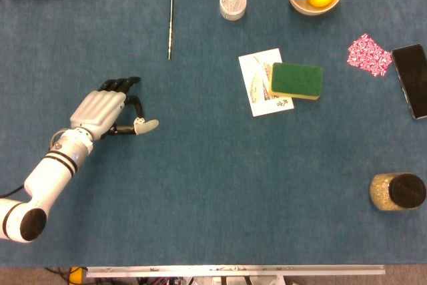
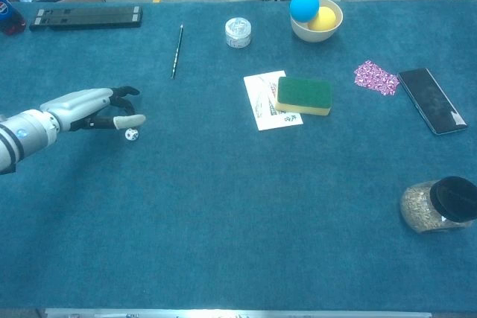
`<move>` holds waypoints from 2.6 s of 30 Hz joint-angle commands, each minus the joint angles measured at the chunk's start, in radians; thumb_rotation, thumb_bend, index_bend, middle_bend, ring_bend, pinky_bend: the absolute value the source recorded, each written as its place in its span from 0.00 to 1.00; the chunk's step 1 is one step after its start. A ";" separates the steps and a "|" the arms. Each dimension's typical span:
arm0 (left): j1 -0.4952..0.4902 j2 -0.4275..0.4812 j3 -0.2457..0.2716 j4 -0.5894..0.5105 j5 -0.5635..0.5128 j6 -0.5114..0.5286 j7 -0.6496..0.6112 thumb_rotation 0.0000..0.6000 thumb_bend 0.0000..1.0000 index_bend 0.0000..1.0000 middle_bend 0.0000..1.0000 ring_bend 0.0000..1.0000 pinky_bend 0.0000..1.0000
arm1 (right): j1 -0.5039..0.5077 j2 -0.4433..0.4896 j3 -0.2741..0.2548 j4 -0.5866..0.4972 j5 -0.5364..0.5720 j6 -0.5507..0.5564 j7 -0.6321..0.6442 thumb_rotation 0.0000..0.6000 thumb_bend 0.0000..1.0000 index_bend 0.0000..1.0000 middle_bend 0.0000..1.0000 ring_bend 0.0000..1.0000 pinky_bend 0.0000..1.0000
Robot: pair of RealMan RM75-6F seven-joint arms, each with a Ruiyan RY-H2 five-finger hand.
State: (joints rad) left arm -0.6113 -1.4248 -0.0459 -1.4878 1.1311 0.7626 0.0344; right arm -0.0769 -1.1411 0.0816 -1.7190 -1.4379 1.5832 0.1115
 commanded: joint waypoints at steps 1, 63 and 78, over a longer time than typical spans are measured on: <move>0.009 0.012 0.008 -0.013 0.005 0.011 0.004 0.12 0.04 0.44 0.04 0.00 0.00 | -0.001 0.001 -0.001 -0.001 -0.002 0.001 0.001 1.00 0.29 0.32 0.22 0.10 0.18; 0.054 0.002 0.027 -0.020 0.030 0.058 -0.008 0.13 0.04 0.38 0.04 0.00 0.00 | -0.031 0.014 -0.009 -0.002 -0.020 0.033 0.023 1.00 0.29 0.32 0.22 0.10 0.18; 0.093 0.039 0.060 -0.093 0.054 0.102 0.012 0.13 0.04 0.38 0.04 0.00 0.00 | -0.029 0.011 -0.006 0.007 -0.020 0.030 0.032 1.00 0.29 0.32 0.22 0.10 0.18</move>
State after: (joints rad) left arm -0.5191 -1.3859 0.0134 -1.5807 1.1852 0.8637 0.0453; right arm -0.1059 -1.1301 0.0754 -1.7118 -1.4582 1.6127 0.1434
